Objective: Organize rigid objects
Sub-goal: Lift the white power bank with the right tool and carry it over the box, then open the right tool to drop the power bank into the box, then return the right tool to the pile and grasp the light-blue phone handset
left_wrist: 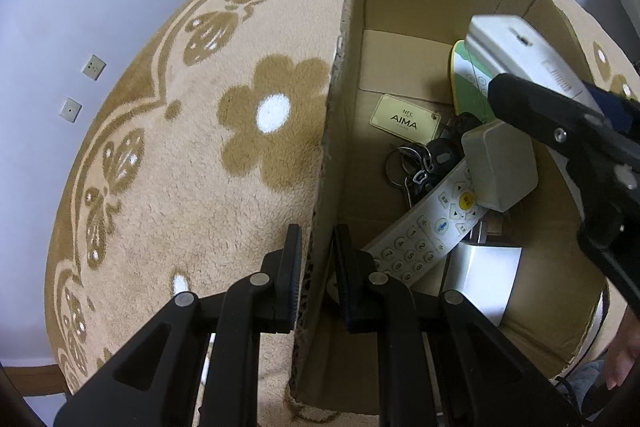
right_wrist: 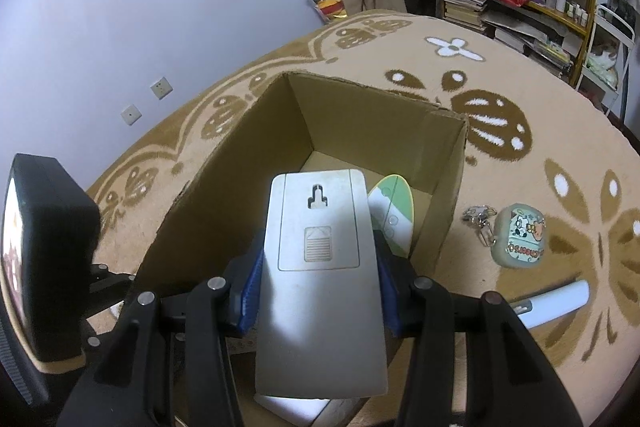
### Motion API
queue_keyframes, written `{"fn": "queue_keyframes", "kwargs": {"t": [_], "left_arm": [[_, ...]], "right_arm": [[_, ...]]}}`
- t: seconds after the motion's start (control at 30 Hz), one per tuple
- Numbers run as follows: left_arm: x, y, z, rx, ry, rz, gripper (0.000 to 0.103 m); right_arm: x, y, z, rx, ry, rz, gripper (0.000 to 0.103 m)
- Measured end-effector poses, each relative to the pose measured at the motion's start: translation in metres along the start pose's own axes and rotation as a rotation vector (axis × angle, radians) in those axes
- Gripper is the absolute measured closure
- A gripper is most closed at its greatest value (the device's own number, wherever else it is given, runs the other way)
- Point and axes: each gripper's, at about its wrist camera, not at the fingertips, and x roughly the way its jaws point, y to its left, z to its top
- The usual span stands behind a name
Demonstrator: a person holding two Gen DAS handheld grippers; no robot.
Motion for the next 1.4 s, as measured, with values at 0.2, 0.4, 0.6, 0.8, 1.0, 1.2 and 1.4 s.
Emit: {"fn": "queue_keyframes", "kwargs": {"t": [0.2, 0.4, 0.6, 0.8, 1.0, 1.2, 1.4], "left_arm": [[0.001, 0.001, 0.001, 0.004, 0.001, -0.004, 0.089], [0.001, -0.001, 0.000, 0.011, -0.001, 0.003, 0.089], [0.001, 0.000, 0.000, 0.022, -0.004, 0.004, 0.088], [0.001, 0.000, 0.000, 0.023, -0.002, 0.000, 0.089], [0.000, 0.002, 0.001, 0.018, 0.000, -0.005, 0.090], [0.001, 0.000, 0.001, 0.022, -0.002, 0.002, 0.090], [0.001, -0.001, 0.000, 0.023, -0.002, 0.004, 0.089]], "right_arm": [[-0.003, -0.001, 0.001, 0.004, -0.006, -0.003, 0.052], [-0.016, -0.005, 0.007, 0.017, -0.036, -0.007, 0.052], [-0.042, -0.012, 0.017, 0.022, -0.124, -0.083, 0.026], [-0.053, -0.048, 0.024, 0.111, -0.135, -0.149, 0.008], [-0.055, -0.093, 0.020, 0.171, -0.123, -0.277, 0.003], [-0.048, -0.145, 0.007, 0.314, -0.052, -0.328, 0.003], [-0.032, -0.178, -0.011, 0.392, 0.016, -0.354, 0.003]]}}
